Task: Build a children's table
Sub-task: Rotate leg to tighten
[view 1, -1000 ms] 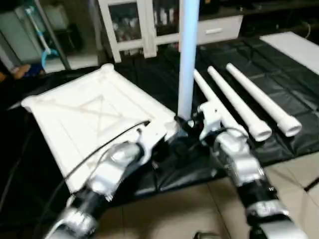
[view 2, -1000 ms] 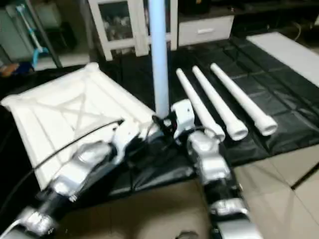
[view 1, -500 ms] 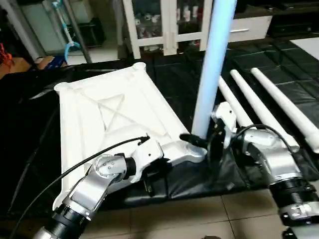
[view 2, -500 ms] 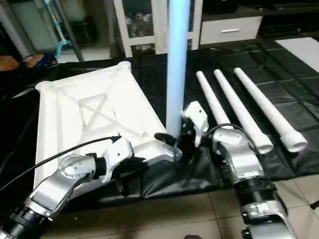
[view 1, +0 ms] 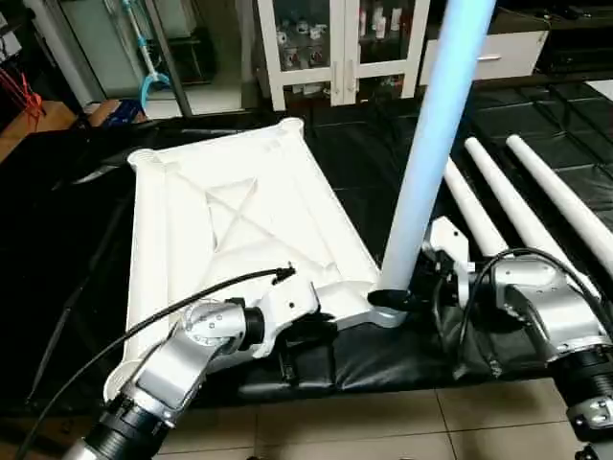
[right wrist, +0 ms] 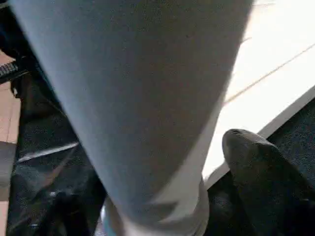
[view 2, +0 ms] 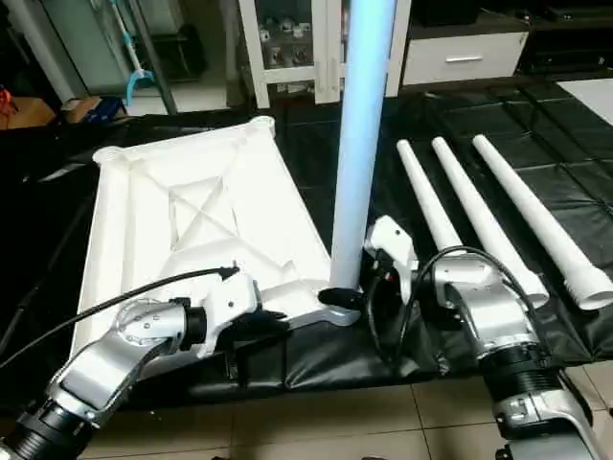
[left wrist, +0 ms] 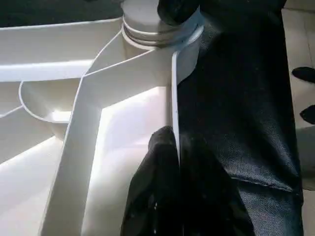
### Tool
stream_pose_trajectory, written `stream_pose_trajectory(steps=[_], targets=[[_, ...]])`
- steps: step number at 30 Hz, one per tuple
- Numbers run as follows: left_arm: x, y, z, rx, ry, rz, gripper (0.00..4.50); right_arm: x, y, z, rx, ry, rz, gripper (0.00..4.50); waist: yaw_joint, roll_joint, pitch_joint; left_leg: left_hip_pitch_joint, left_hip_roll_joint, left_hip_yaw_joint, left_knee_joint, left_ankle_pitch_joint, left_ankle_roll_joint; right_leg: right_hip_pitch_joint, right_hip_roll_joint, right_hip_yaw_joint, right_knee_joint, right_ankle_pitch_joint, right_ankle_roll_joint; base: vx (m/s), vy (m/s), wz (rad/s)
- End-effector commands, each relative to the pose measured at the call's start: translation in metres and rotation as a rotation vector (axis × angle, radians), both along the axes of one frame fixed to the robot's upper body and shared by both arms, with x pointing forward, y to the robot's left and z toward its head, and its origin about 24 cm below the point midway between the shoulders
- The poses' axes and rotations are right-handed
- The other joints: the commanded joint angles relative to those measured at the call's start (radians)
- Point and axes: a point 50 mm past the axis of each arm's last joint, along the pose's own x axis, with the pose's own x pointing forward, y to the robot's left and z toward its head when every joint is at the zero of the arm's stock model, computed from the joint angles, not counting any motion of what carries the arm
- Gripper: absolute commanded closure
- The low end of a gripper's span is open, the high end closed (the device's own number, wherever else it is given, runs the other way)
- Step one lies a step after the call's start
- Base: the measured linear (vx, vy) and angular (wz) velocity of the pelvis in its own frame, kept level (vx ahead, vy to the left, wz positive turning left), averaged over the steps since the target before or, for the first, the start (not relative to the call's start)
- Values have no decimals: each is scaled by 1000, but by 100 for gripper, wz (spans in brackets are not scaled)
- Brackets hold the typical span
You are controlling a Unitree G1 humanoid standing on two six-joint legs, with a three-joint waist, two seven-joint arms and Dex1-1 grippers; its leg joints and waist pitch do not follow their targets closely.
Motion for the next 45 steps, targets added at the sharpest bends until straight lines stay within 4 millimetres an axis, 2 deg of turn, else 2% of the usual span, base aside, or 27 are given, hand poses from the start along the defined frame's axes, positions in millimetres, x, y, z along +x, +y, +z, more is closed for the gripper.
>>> stream_pose_trajectory(steps=[1, 8, 9, 11, 13, 15, 17, 18, 22, 24, 25, 26, 27, 28, 29, 30, 31, 32, 33, 35, 36, 38, 39, 42, 43, 45], targets=[[-7, 8, -15, 72, 72, -11, 450, 2, -5, 4, 3, 7, -8, 128, 2, -28, -67, 24, 71, -33, -88, -295, 66, 29, -24, 22, -54, -243, -219, 0, 0, 0], [-7, 9, -16, 75, 75, -8, 450, 1, -5, 3, 8, 19, -1, 186, 3, -28, -71, 23, 70, -31, -85, -263, 78, 30, -24, 22, -51, -204, -227, 0, 0, 0], [-6, 9, -15, 75, 75, -7, 450, 2, -5, 3, 12, 22, -3, 195, 2, -32, -70, 23, 70, -30, -85, -265, 80, 30, -23, 22, -53, -209, -227, 0, 0, 0], [-5, 9, -15, 73, 75, -3, 450, 4, -4, 2, 14, 16, -21, 209, 2, -28, -70, 25, 70, -30, -85, -277, 74, 29, -24, 23, -54, -230, -223, 0, 0, 0], [-4, 9, -15, 70, 73, 1, 450, 8, -3, 1, 11, -5, -63, 226, 1, -32, -70, 24, 70, -30, -86, -284, 69, 29, -23, 23, -55, -234, -221, 0, 0, 0], [-4, 8, -14, 67, 72, 5, 450, 14, -2, -2, 5, -33, -130, 237, -4, -29, -67, 22, 68, -31, -88, -305, 59, 27, -24, 23, -56, -262, -218, 0, 0, 0], [-2, 7, -14, 63, 67, 13, 450, 21, 0, -6, 1, -63, -226, 240, -17, -30, -65, 21, 66, -35, -93, -355, 32, 27, -23, 20, -59, -317, -202, 0, 0, 0], [-1, 6, -14, 62, 64, 23, 450, 24, 1, -8, 6, -74, -270, 247, -26, -34, -62, 22, 65, -38, -96, -407, 9, 24, -23, 19, -65, -370, -185, 0, 0, 0], [4, 5, -15, 67, 57, 74, 450, 28, 8, -12, 27, -86, -373, 252, -41, -32, -59, 30, 66, -41, -99, -482, -22, 14, -21, 20, -70, -413, -170, 0, 0, 0], [10, 3, -17, 72, 46, 131, 450, 31, 16, -16, 37, -95, -439, 252, -54, -32, -56, 28, 64, -45, -102, -516, -36, 14, -22, 19, -73, -443, -155, 0, 0, 0], [13, 1, -17, 69, 46, 161, 450, 32, 20, -18, 43, -96, -467, 254, -57, -34, -55, 31, 63, -45, -102, -536, -43, 10, -22, 18, -76, -469, -147, 0, 0, 0], [23, -5, -17, 64, 42, 249, 450, 38, 30, -23, 35, -108, -584, 254, -60, -39, -55, 32, 63, -45, -102, -545, -47, 6, -22, 17, -79, -483, -144, 0, 0, 0], [31, -7, -17, 70, 31, 319, 450, 41, 35, -24, 41, -113, -650, 254, -67, -35, -52, 34, 59, -49, -100, -566, -59, 4, -24, 14, -81, -524, -134, 0, 0, 0], [34, -8, -17, 74, 26, 351, 450, 42, 37, -25, 44, -115, -679, 254, -77, -37, -51, 35, 58, -51, -101, -588, -68, 3, -23, 9, -87, -563, -114, 0, 0, 0], [42, -10, -17, 91, 7, 435, 450, 44, 43, -26, 50, -118, -740, 255, -77, -35, -52, 36, 57, -53, -99, -595, -69, 3, -24, 8, -89, -571, -105, 0, 0, 0], [49, -11, -17, 108, -18, 517, 450, 45, 50, -26, 51, -127, -795, 255, -81, -30, -49, 43, 54, -53, -97, -620, -69, -6, -22, 5, -101, -612, -80, 0, 0, 0], [52, -13, -16, 105, -27, 540, 450, 46, 52, -26, 37, -153, -838, 255, -82, -31, -49, 45, 53, -53, -96, -622, -70, -8, -22, 3, -105, -616, -75, 0, 0, 0], [53, -15, -15, 101, -25, 540, 450, 45, 59, -27, 41, -159, -838, 255, -83, -34, -51, 44, 52, -53, -96, -622, -68, -7, -22, 1, -106, -617, -72, 0, 0, 0], [53, -18, -15, 99, -24, 540, 450, 45, 65, -27, 46, -169, -848, 255, -84, -27, -51, 38, 54, -59, -100, -633, -63, -1, -24, -4, -107, -609, -64, 0, 0, 0], [53, -20, -15, 106, -27, 528, 450, 45, 74, -27, 85, -164, -853, 255, -86, -24, -52, 36, 56, -61, -105, -650, -64, 1, -24, -8, -106, -587, -64, 0, 0, 0], [53, -20, -15, 107, -29, 521, 450, 44, 81, -26, 122, -146, -839, 255, -86, -21, -52, 35, 57, -63, -110, -664, -67, 2, -23, -8, -106, -548, -72, 0, 0, 0], [54, -20, -15, 108, -30, 520, 450, 43, 86, -25, 143, -149, -834, 256, -85, -18, -53, 38, 57, -62, -110, -668, -67, 0, -23, -6, -105, -527, -82, 0, 0, 0], [53, -17, -18, 121, -25, 511, 450, 45, 93, -20, 177, -170, -818, 256, -86, -20, -52, 36, 57, -61, -111, -676, -68, -1, -24, -5, -105, -512, -92, 0, 0, 0], [51, -15, -20, 127, -16, 491, 450, 45, 98, -16, 200, -184, -795, 256, -87, -19, -52, 35, 56, -60, -111, -672, -63, -1, -25, -4, -104, -507, -99, 0, 0, 0], [49, -13, -21, 127, -5, 474, 450, 44, 101, -12, 228, -184, -744, 200, -87, -19, -51, 36, 56, -60, -111, -673, -62, -1, -25, -4, -104, -508, -100, 0, 0, 0], [38, -8, -23, 115, 26, 366, 450, 34, 101, -2, 291, -181, -539, 186, -94, -22, -55, 27, 58, -60, -113, -650, -48, 7, -28, -1, -99, -471, -113, 0, 0, 0]])
